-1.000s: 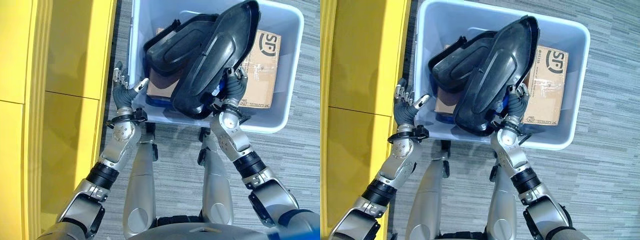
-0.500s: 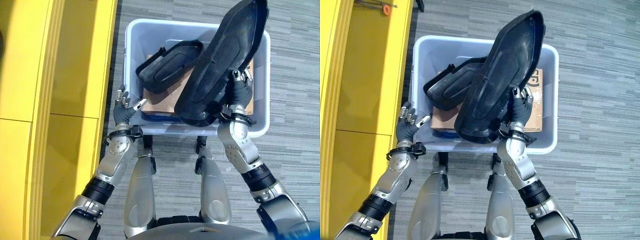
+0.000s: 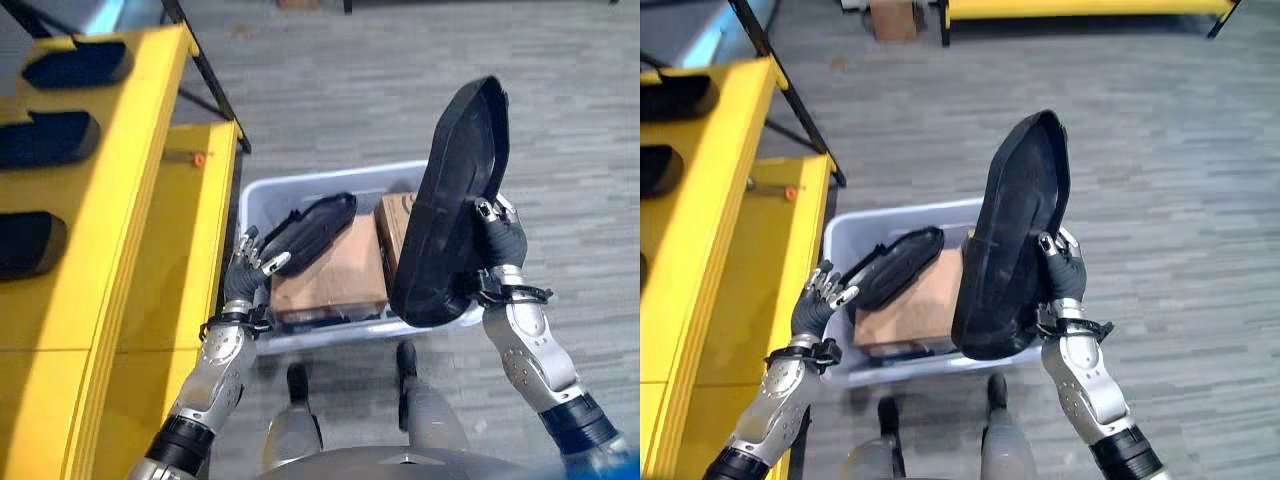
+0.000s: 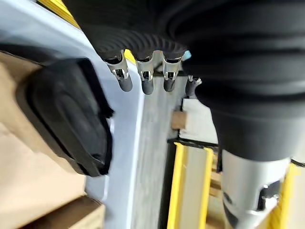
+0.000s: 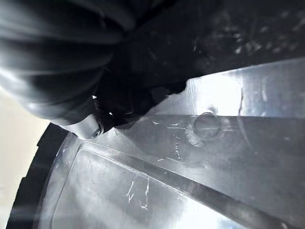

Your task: Move parts from the plastic box to the shelf.

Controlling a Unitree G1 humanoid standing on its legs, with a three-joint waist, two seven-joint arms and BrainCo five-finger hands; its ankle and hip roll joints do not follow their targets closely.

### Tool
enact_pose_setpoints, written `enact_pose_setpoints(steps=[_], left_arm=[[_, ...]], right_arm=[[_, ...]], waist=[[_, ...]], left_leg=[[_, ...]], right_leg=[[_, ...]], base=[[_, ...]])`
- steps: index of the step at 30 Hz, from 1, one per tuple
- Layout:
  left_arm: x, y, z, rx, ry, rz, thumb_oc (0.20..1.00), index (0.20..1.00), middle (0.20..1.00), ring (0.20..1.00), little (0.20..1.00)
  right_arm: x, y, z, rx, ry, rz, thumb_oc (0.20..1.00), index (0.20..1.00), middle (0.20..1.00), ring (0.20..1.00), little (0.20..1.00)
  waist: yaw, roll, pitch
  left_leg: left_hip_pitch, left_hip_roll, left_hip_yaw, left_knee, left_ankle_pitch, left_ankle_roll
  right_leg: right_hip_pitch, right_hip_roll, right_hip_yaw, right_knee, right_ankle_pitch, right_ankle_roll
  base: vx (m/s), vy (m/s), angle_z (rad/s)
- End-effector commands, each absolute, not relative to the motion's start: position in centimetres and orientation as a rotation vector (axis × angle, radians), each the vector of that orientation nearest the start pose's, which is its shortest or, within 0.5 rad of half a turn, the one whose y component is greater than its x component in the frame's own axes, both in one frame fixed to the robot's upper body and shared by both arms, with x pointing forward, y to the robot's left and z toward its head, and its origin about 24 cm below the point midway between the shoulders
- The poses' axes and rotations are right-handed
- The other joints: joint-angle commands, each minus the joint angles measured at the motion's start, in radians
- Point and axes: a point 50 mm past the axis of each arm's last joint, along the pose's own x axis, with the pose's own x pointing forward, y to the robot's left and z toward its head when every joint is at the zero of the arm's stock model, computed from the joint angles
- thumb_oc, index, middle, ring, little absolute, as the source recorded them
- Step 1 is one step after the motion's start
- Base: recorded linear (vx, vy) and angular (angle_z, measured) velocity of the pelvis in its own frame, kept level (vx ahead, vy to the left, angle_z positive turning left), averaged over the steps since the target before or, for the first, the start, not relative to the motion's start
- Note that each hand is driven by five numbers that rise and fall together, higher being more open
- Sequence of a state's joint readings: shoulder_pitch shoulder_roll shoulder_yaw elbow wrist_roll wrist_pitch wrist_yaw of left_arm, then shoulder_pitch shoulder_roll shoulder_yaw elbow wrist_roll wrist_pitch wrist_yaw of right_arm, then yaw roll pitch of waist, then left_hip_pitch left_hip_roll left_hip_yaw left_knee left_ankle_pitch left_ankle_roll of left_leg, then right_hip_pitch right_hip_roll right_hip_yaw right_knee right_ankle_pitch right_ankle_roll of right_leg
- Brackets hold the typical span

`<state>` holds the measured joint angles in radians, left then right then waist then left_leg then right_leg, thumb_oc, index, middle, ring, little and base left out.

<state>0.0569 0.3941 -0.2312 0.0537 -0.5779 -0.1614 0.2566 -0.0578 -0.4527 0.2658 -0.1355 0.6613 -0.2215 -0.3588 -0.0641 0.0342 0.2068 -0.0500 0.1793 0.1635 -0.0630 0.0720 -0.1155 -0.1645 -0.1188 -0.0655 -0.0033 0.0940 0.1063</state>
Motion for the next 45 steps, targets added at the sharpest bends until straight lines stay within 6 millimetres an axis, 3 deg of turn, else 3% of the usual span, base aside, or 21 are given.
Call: enact_pose_setpoints(steps=[1,9,15,21,24,27,28,31,35,39,45], left_arm=[[23.6,19.8,3.7,-0.177,0.006,0.066,1.0,1.0,1.0,1.0,1.0],[22.4,19.8,2.0,-0.223,0.085,0.071,1.0,1.0,1.0,1.0,1.0],[22.7,19.8,1.8,-0.24,0.09,0.086,1.0,1.0,1.0,1.0,1.0],[22.3,19.8,1.6,-0.255,0.1,0.1,1.0,1.0,1.0,1.0,1.0],[21.9,20.3,1.5,-0.266,0.103,0.121,1.0,1.0,1.0,1.0,1.0],[22.0,20.3,1.3,-0.271,0.112,0.133,1.0,1.0,1.0,1.0,1.0],[22.2,19.9,0.8,-0.28,0.125,0.137,1.0,1.0,1.0,1.0,1.0],[22.4,19.5,1.5,-0.274,0.095,0.092,1.0,1.0,1.0,1.0,1.0],[22.8,19.3,2.0,-0.28,0.076,0.076,1.0,1.0,1.0,1.0,1.0],[22.7,19.1,1.6,-0.273,0.094,0.062,1.0,1.0,1.0,1.0,1.0],[22.5,19.8,2.1,-0.251,0.073,0.069,1.0,1.0,1.0,1.0,1.0]], right_arm=[[25.1,-17.6,12.3,0.335,-0.338,0.015,0.2,0.2,0.2,0.2,0.2],[25.0,-17.0,10.5,0.383,-0.235,0.065,0.2,0.2,0.2,0.2,0.2],[25.5,-16.0,9.7,0.401,-0.18,0.092,0.2,0.2,0.2,0.2,0.2],[25.5,-15.5,9.7,0.408,-0.17,0.125,0.2,0.2,0.2,0.2,0.2],[25.9,-15.4,10.2,0.377,-0.193,0.149,0.2,0.2,0.2,0.2,0.2],[26.4,-15.6,11.2,0.342,-0.243,0.153,0.2,0.2,0.2,0.2,0.2],[26.4,-17.2,11.1,0.292,-0.261,0.078,0.2,0.2,0.2,0.2,0.2],[25.6,-17.7,10.0,0.327,-0.226,0.051,0.2,0.2,0.2,0.2,0.2],[25.3,-17.7,9.4,0.356,-0.206,0.038,0.2,0.2,0.2,0.2,0.2],[24.8,-18.6,8.7,0.38,-0.191,-0.024,0.2,0.2,0.2,0.2,0.2],[24.3,-18.7,7.7,0.377,-0.148,-0.027,0.2,0.2,0.2,0.2,0.2]], waist=[[0.018,-0.041,-0.052],[0.027,-0.026,-0.121],[0.034,-0.017,-0.153],[0.042,-0.012,-0.15],[0.063,-0.01,-0.125],[0.09,-0.011,-0.074],[0.106,-0.031,-0.031],[0.078,-0.048,-0.04],[0.05,-0.041,-0.056],[0.031,-0.022,-0.082],[0.05,-0.057,-0.07]], left_leg=[[-0.035,-0.012,-0.017,-0.013,0.107,0.018],[0.028,-0.01,-0.023,-0.018,0.127,0.011],[0.068,-0.017,-0.038,0.001,0.124,0.019],[0.085,-0.005,-0.049,0.019,0.138,0.016],[0.062,0.022,-0.081,0.043,0.168,0.009],[-0.009,0.067,-0.136,0.01,0.279,-0.028],[-0.058,0.055,-0.092,0.022,0.293,-0.024],[-0.001,0.048,-0.047,0.188,0.125,0.013],[0.074,0.062,0.012,0.179,0.071,0.011],[0.107,0.03,0.073,0.061,-0.013,0.019],[0.085,-0.011,0.07,0.095,-0.053,0.047]], right_leg=[[0.003,0.002,0.002,0.098,-0.052,0.027],[0.084,0.006,-0.011,0.066,-0.06,0.019],[0.129,0.005,-0.016,0.08,-0.084,0.01],[0.135,0.024,-0.013,0.112,-0.112,-0.009],[0.099,0.062,-0.01,0.156,-0.138,-0.033],[0.062,0.094,-0.072,0.175,-0.154,-0.054],[0.072,0.042,-0.186,0.155,-0.152,-0.06],[0.077,-0.022,-0.287,0.15,-0.134,-0.069],[0.084,-0.046,-0.346,0.174,-0.141,-0.067],[0.098,-0.098,-0.378,0.217,-0.143,-0.02],[0.132,-0.154,-0.405,0.199,-0.096,0.014]], base=[[0.06,-0.059,-0.01],[0.02,-0.042,0.02],[0.01,-0.017,0.03],[0.0,-0.064,-0.02],[-0.15,-0.239,-0.09],[-0.26,-0.298,0.45],[-0.36,-0.308,2.92],[-0.22,-0.117,2.28],[-0.03,0.079,1.16],[0.11,0.236,0.86],[0.07,0.184,0.18]])
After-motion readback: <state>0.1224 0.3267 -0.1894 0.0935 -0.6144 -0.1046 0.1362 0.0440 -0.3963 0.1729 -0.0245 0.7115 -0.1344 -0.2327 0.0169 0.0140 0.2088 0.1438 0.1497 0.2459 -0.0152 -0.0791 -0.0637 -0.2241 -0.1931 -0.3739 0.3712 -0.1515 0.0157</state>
